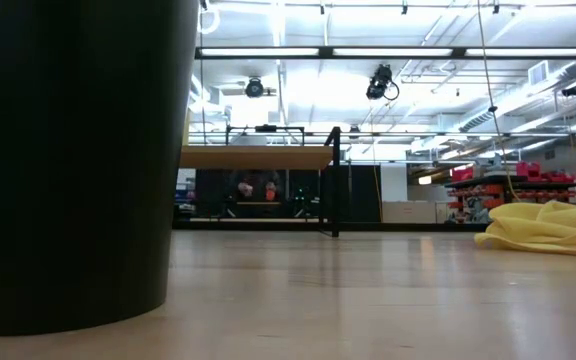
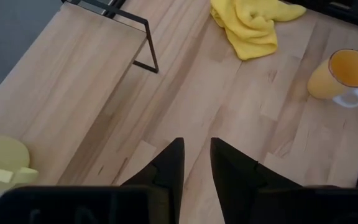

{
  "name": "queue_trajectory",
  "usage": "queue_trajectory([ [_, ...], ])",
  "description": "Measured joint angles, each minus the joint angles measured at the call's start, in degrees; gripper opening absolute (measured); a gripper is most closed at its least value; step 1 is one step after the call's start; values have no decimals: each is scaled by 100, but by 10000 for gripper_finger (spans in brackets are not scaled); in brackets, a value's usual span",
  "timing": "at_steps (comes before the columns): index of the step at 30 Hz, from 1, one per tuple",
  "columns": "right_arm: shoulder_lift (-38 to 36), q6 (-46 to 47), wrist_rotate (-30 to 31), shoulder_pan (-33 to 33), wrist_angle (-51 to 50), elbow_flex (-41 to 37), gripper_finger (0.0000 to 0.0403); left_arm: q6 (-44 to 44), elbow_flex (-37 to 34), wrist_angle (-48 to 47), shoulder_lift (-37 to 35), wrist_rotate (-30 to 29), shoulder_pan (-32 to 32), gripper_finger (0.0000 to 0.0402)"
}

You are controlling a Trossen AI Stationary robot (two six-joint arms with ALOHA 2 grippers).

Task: Stack small to large cups/mugs on shelf
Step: Put the orange mug on the shelf

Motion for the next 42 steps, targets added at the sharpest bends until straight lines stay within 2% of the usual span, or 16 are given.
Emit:
queue_trajectory([
  [7, 325, -339, -102, -326, 347, 0, 7, -4, 0, 4, 0, -26, 1, 78],
  [14, 331, -1409, -125, -901, 719, 0, 7, -11, 0, 166, 0, -28, 1, 83],
  [25, 331, -2381, -277, -1671, 745, 0, 6, -7, 0, 233, 0, -28, 1, 74],
  [42, 331, -3856, -381, -3260, 1198, 0, 5, 52, 0, 213, 0, -31, 1, 69],
])
